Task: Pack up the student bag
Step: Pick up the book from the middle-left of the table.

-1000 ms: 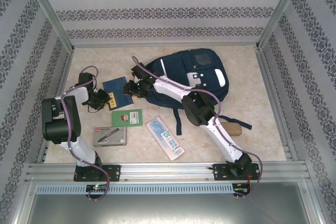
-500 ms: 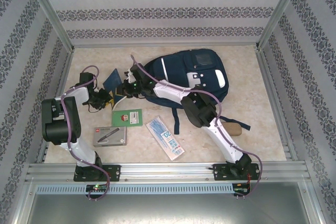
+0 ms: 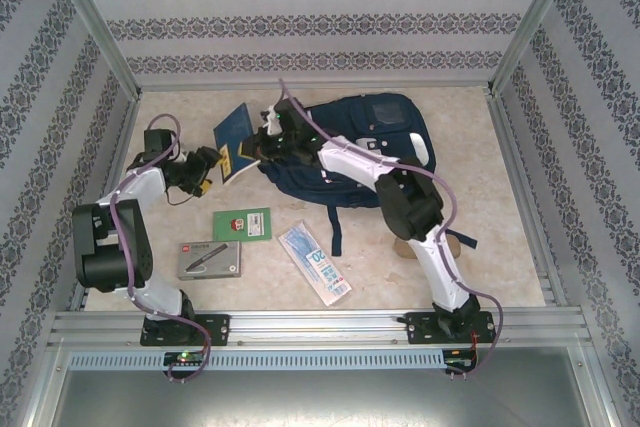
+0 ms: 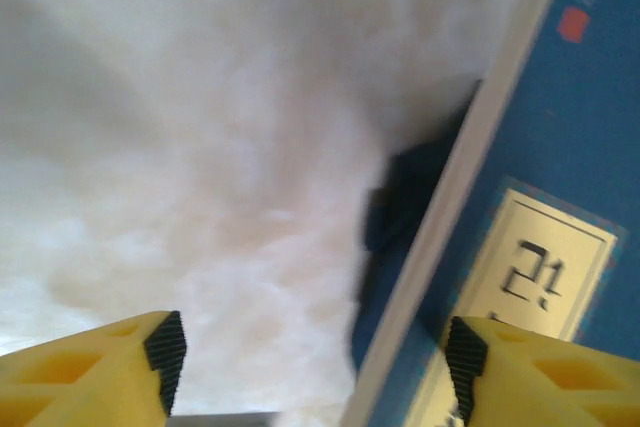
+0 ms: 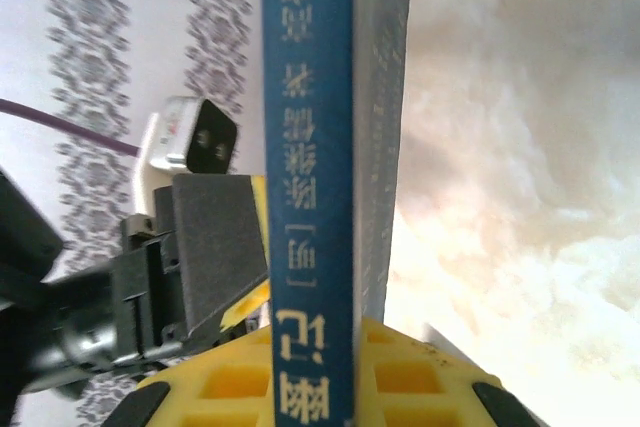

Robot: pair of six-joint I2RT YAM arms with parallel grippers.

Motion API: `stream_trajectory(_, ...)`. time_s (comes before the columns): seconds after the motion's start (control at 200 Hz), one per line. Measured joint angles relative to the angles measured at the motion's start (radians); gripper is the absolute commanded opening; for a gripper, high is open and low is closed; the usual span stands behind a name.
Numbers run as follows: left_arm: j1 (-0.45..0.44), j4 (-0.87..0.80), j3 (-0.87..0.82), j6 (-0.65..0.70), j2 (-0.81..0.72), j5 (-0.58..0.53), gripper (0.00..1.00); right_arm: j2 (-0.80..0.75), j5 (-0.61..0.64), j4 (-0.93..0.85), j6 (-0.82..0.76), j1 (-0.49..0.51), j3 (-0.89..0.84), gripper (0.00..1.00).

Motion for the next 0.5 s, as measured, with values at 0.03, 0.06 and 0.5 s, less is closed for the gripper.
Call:
stream_trajectory(0.03,0.0,0.029,0.0,-0.022,-0.008,0.018,0.83,-0.02,-0.004,0.009,0.002,-0.01,-0.007,0.0)
stream_trajectory(0.06,-0.002,0.062,0.0,-0.047,-0.013,0.034,0.84,-0.039,-0.009,0.016,0.004,-0.021,-0.013,0.0)
stream_trajectory(0.5,-0.061,0.512,0.0,-0.379,-0.006,0.17,0.85,-0.158,-0.089,0.246,0.163,-0.12,-0.093,0.0)
